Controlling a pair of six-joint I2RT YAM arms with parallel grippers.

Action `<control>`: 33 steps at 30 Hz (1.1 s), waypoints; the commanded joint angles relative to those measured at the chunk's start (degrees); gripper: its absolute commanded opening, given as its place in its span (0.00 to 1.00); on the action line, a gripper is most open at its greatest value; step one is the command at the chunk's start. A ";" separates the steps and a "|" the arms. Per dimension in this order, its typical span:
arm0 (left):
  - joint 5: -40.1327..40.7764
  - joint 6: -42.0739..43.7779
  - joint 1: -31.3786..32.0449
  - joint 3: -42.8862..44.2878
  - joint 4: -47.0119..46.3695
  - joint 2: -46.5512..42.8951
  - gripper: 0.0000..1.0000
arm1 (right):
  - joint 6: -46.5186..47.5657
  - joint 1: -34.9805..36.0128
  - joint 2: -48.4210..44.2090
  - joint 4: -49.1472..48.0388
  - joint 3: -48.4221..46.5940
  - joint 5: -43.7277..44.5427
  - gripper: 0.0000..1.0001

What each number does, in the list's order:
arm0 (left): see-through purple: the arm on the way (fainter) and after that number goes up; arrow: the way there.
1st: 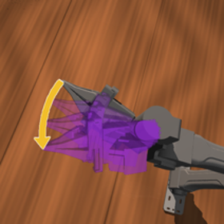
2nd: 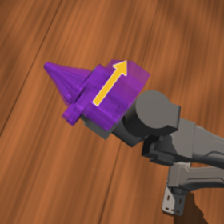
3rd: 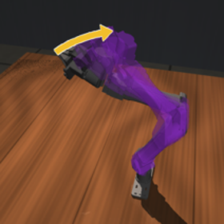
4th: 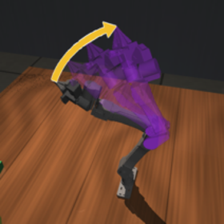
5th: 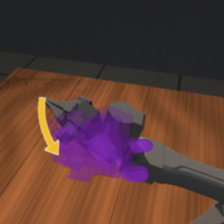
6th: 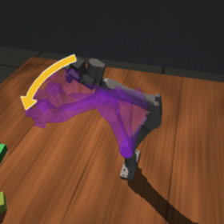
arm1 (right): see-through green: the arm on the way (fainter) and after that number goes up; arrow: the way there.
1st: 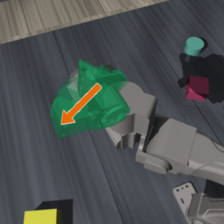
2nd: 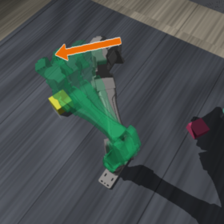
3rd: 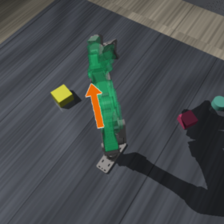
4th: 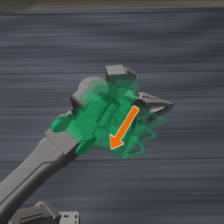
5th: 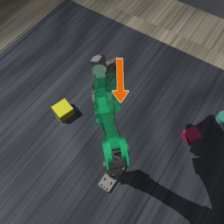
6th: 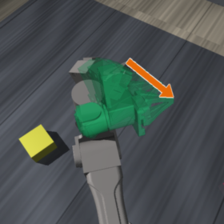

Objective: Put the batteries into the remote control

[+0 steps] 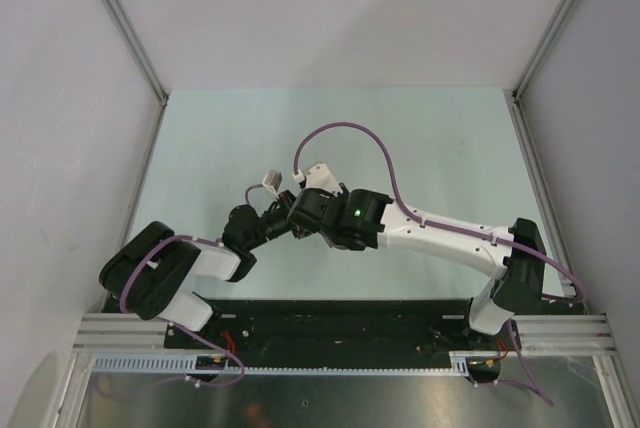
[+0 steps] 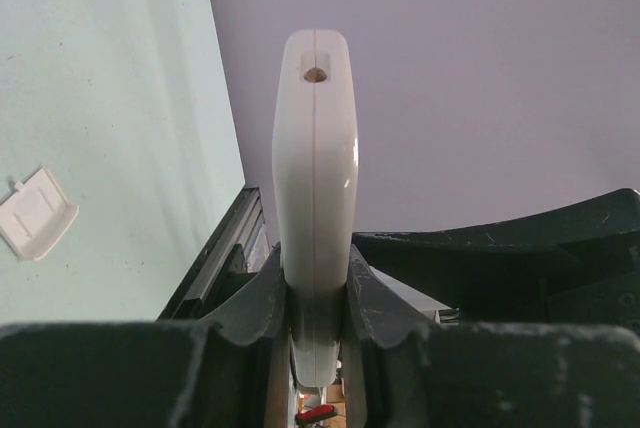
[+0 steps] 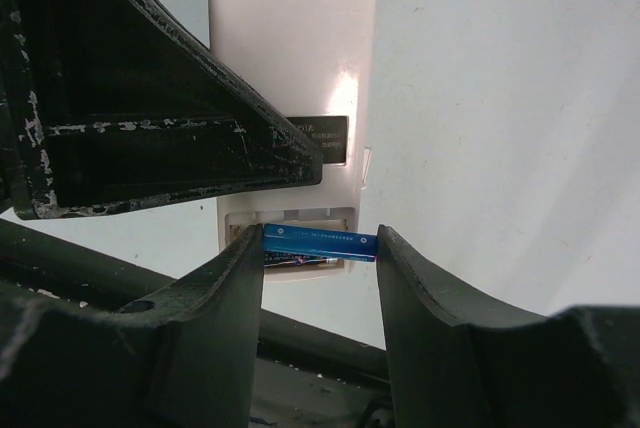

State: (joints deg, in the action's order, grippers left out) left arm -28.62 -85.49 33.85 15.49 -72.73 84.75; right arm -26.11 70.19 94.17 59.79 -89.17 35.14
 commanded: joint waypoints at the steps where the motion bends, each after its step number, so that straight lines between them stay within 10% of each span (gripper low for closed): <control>1: 0.41 -0.02 0.34 0.33 -9.19 -0.29 0.00 | -1.40 0.38 0.40 1.91 -2.15 1.34 0.47; 33: 0.32 0.06 0.34 0.25 -9.19 0.42 0.00 | -4.30 0.56 -4.08 -0.90 -4.17 0.72 0.75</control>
State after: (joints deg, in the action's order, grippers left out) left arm -28.69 -85.52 33.95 15.49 -73.03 85.10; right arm -27.59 70.24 93.95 61.58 -90.52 35.77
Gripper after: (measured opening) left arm 0.224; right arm 0.736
